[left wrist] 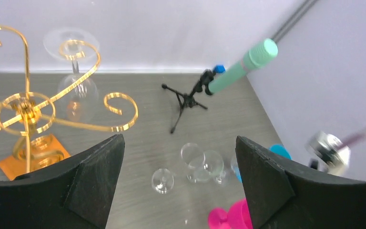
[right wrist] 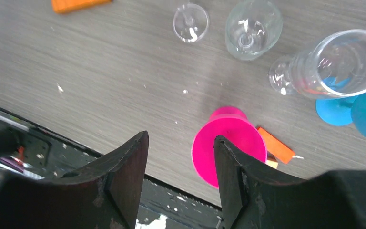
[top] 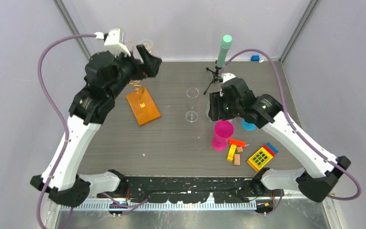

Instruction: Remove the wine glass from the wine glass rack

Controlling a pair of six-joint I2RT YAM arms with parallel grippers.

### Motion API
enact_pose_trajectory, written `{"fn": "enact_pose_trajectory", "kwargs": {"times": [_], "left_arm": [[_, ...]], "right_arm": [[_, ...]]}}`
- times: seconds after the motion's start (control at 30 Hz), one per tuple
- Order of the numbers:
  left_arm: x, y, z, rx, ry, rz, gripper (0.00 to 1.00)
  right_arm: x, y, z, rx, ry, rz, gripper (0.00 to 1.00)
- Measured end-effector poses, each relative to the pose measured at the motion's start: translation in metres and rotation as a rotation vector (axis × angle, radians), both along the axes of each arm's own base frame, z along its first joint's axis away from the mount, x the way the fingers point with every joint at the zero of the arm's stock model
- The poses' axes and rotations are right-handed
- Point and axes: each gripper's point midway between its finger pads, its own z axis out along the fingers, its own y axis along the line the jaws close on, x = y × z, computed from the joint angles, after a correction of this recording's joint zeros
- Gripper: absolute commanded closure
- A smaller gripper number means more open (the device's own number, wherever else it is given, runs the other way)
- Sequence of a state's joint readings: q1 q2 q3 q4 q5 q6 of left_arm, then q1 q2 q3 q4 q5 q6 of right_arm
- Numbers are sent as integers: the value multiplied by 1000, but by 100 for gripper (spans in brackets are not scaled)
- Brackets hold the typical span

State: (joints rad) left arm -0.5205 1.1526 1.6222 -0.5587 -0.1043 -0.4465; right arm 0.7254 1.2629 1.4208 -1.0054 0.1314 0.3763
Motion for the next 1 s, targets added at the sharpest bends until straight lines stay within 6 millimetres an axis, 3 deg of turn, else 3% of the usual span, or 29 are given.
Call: {"fn": "enact_pose_trajectory", "kwargs": {"times": [0.1, 0.23, 0.4, 0.53, 0.77, 1.0], "left_arm": [[27, 5, 21, -20, -17, 48, 12], [68, 28, 23, -65, 17, 115, 15], [118, 61, 5, -136, 112, 181, 16], [144, 72, -7, -176, 162, 200, 19], [189, 75, -30, -229, 241, 195, 37], [209, 72, -61, -223, 331, 203, 39]], "right_arm": [[2, -2, 25, 78, -81, -39, 42], [4, -1, 41, 146, -128, -73, 42], [6, 0, 34, 161, -119, -94, 42], [5, 0, 28, 156, -106, -98, 42], [5, 1, 27, 160, -103, -103, 43], [5, 2, 24, 163, -96, -106, 43]]}}
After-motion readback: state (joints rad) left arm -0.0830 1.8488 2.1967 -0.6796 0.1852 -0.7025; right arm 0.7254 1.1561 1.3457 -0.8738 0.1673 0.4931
